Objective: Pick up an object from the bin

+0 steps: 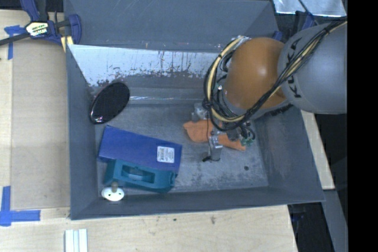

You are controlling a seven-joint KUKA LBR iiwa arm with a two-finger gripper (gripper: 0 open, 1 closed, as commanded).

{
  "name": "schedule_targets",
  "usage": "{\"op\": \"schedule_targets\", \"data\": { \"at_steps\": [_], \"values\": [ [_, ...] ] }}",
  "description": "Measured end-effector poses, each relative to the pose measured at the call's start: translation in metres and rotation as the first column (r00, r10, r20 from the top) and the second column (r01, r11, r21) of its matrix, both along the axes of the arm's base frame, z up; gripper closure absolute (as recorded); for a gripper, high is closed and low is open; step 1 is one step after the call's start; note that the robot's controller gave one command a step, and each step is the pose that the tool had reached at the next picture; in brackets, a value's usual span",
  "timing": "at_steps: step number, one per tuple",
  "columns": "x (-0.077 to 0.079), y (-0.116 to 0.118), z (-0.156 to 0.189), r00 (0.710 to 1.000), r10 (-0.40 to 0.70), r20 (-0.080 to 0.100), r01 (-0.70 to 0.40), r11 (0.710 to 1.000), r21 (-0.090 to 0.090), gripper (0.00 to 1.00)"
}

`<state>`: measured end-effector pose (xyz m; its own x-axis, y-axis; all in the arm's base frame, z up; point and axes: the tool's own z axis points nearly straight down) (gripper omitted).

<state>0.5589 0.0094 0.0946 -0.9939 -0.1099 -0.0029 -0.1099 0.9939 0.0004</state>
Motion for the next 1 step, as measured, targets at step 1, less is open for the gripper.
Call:
{"op": "schedule_targets", "data": {
  "at_steps": [1],
  "values": [
    [-0.0264, -0.0320, -0.0203, 0.992, -0.129, 0.001, 0.129, 0.992, 0.000, 1.00]
  ]
}}
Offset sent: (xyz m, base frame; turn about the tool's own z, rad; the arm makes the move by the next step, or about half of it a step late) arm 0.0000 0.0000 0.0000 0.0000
